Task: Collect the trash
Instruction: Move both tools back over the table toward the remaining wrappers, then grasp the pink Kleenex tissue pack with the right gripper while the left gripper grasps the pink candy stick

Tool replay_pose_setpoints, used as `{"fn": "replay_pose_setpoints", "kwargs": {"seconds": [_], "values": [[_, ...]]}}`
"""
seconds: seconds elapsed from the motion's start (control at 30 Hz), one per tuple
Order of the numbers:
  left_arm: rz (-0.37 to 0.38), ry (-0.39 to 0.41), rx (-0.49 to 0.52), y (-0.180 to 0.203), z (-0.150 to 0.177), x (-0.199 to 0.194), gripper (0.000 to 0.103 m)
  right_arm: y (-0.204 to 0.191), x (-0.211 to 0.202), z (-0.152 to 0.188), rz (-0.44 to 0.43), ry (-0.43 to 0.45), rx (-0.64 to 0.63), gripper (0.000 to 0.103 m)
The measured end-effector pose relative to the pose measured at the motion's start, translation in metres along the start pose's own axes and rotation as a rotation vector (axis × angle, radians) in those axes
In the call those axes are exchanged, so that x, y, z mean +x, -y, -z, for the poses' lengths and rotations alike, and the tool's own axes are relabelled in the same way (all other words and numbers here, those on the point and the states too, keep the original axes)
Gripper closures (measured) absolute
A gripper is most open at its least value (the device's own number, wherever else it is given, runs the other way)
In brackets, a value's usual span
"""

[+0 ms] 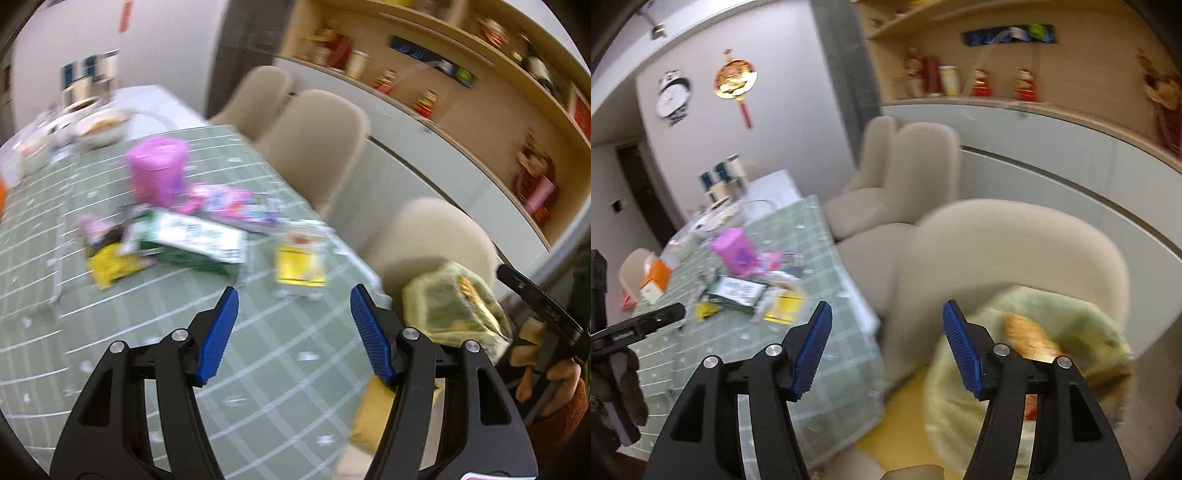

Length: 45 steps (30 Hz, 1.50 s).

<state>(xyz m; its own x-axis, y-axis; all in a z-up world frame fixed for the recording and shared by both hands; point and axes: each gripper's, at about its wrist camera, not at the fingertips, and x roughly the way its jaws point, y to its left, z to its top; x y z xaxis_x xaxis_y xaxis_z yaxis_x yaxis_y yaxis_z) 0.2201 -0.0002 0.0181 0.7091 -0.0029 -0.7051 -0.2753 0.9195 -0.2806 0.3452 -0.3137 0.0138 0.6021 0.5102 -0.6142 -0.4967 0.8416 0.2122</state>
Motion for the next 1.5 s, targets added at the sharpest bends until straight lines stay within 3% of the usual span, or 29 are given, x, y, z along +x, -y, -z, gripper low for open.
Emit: {"fn": "replay_pose_setpoints", "kwargs": {"seconds": [0.17,0.27,0.53,0.83,0.93,1.1,1.3,1.4,1.5], "values": [[-0.084,0.020,-0.113,-0.071,0.003,-0.019,0.043,-0.057,0.023,-0.003,-0.107,-0.004,-0.037,0.037],[-0.110,0.042,-0.131,-0.096,0.002,-0.029,0.043,-0.086,0.036,-0.004,-0.182,-0.006,-0.057,0.031],[-0.101,0.051,-0.157,-0.148,0.005,-0.043,0.043,-0.159,0.079,-0.004,-0.182,-0.132,-0.203,0.031],[-0.064,0.021,-0.145,-0.196,0.003,-0.037,0.043,-0.210,0.123,-0.007,-0.155,-0.147,-0.326,0.031],[-0.066,0.011,-0.145,-0.208,-0.003,-0.028,0.043,-0.220,0.141,-0.024,-0.181,-0.140,-0.405,0.031],[-0.036,0.010,-0.117,-0.219,-0.025,-0.013,0.043,-0.226,0.184,-0.067,-0.194,-0.157,-0.696,0.031],[0.011,0.006,-0.106,-0.218,-0.057,0.022,0.043,-0.207,0.269,-0.100,-0.320,-0.296,-0.759,0.034],[0.010,-0.020,-0.114,-0.218,-0.068,0.044,0.043,-0.205,0.313,-0.093,-0.380,-0.391,-0.773,0.045],[-0.006,-0.045,-0.082,-0.218,-0.075,0.063,0.043,-0.202,0.341,-0.086,-0.424,-0.448,-0.766,0.047]]}}
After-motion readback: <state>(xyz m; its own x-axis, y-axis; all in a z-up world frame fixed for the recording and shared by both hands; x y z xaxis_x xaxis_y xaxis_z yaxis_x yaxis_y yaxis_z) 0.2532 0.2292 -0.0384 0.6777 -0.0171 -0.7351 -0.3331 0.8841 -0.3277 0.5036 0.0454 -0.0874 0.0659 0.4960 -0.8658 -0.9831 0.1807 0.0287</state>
